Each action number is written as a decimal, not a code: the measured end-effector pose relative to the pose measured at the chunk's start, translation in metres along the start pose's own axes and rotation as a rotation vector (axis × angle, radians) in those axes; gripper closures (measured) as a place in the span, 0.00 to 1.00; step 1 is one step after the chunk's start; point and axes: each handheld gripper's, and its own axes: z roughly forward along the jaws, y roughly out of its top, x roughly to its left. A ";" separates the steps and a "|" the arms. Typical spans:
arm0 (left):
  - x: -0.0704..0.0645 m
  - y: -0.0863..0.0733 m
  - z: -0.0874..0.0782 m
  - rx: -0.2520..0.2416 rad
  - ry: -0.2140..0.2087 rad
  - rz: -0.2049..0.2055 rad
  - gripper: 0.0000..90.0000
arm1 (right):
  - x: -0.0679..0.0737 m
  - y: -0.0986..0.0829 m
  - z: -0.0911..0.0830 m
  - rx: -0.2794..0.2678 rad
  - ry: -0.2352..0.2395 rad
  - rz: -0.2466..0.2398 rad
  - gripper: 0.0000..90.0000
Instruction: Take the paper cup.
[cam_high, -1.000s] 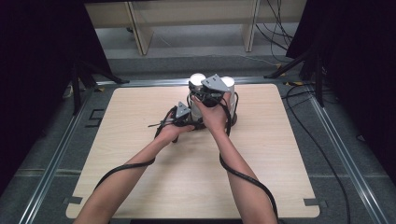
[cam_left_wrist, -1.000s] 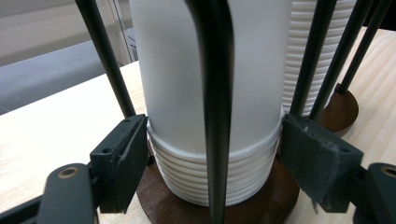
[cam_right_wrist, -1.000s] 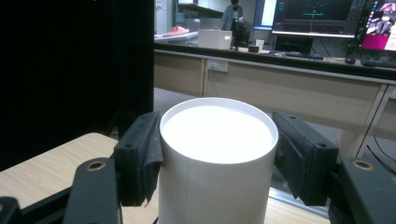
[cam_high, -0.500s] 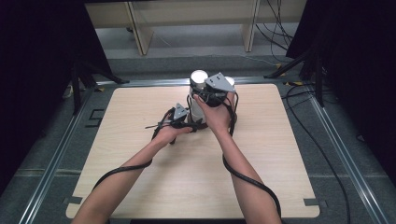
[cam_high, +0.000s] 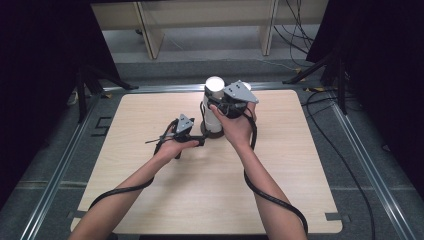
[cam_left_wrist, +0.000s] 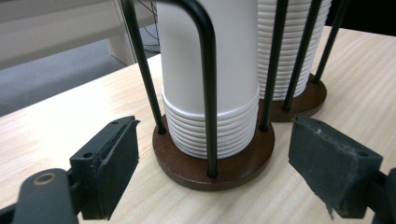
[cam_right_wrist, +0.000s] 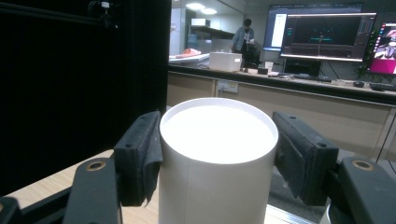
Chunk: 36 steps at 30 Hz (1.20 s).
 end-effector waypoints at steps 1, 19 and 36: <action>0.000 0.000 0.000 0.000 0.000 0.000 0.18 | 0.000 0.000 0.000 0.000 0.000 0.000 0.40; -0.008 -0.005 -0.043 -0.064 -0.025 0.029 0.17 | 0.001 -0.006 -0.037 -0.007 0.050 0.027 0.40; -0.021 -0.017 -0.076 -0.094 -0.029 0.047 0.17 | -0.007 -0.029 -0.073 0.015 0.039 0.026 0.40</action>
